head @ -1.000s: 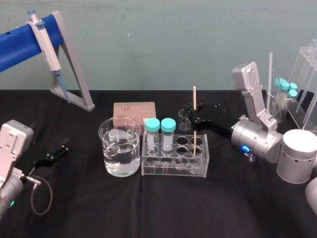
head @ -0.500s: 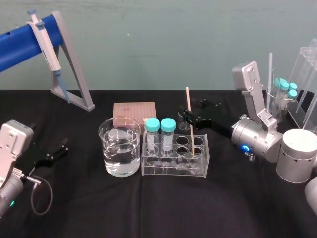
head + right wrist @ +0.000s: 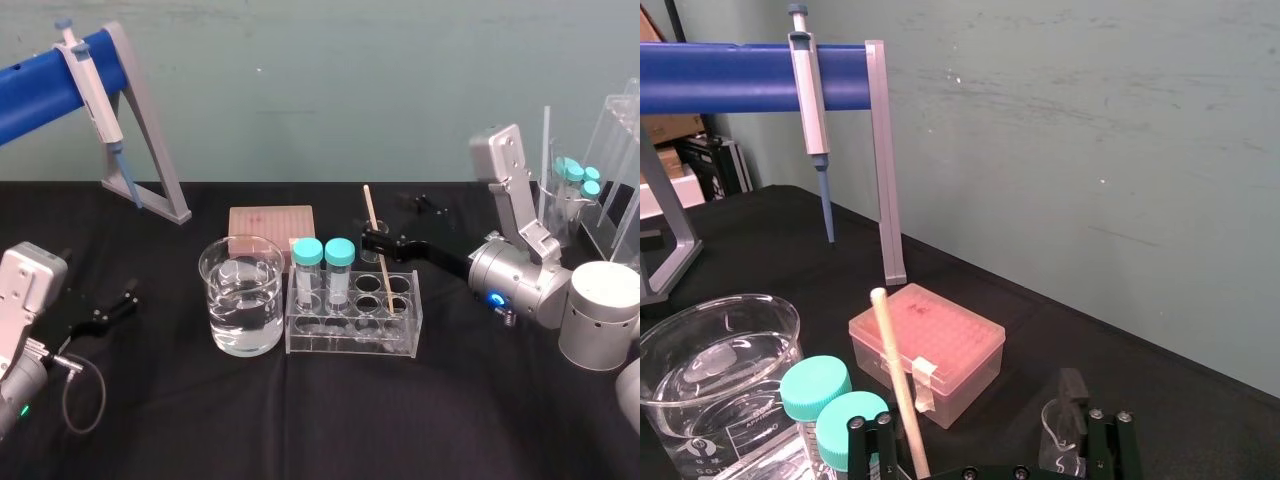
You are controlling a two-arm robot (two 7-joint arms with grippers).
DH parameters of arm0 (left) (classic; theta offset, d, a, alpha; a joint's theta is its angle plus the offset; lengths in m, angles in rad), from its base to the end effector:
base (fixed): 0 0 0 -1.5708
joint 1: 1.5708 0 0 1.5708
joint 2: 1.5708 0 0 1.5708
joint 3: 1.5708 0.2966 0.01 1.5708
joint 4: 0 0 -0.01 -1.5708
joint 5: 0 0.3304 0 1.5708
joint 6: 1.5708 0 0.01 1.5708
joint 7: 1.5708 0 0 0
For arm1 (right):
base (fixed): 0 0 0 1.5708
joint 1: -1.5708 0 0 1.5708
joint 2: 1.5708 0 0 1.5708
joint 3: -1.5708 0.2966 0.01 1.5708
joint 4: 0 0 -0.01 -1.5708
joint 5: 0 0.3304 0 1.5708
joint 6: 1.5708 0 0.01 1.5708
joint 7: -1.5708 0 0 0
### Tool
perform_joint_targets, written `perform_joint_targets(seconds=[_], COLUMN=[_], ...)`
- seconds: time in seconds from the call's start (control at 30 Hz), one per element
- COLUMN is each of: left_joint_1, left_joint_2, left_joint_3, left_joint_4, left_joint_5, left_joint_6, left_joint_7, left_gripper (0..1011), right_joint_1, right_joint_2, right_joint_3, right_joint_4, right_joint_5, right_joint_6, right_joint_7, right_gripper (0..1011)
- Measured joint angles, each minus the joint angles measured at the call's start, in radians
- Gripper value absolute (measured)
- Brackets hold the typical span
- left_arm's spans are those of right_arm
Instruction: Hold the thermometer with one hand and immerse one end into the beaker, then reinsert it into the test tube rack.
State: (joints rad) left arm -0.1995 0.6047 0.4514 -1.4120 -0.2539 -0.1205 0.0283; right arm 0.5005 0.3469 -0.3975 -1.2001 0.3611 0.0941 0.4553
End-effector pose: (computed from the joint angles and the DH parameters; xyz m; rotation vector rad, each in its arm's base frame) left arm 0.3796 0.0807 -0.3117 0.3045 -0.2850 1.2480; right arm 0.4759 -0.0282 -0.2493 -0.1521 -0.0036 -0.9018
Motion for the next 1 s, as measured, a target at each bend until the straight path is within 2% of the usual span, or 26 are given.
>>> perform_joint_targets(seconds=[0.1,0.3,0.6,1.0], left_joint_1=[0.000,0.000,0.000,0.000], left_joint_2=[0.000,0.000,0.000,0.000], left_joint_3=[0.000,0.000,0.000,0.000], left_joint_4=[0.000,0.000,0.000,0.000], left_joint_5=[0.000,0.000,0.000,0.000], left_joint_6=[0.000,0.000,0.000,0.000], left_joint_7=[0.000,0.000,0.000,0.000], left_gripper=[1004,1004,1004,1004], right_joint_1=[-0.002,-0.007,-0.026,-0.054], right_joint_2=[0.001,0.004,0.011,0.009], right_joint_3=[0.002,0.012,0.055,0.095], right_joint_4=[-0.002,-0.011,-0.030,-0.051], right_joint_5=[0.000,-0.001,-0.010,-0.019], right_joint_6=[0.000,-0.001,-0.008,-0.008], right_joint_7=[-0.002,-0.008,-0.060,-0.094], right_gripper=[1002,1003,1003,1003])
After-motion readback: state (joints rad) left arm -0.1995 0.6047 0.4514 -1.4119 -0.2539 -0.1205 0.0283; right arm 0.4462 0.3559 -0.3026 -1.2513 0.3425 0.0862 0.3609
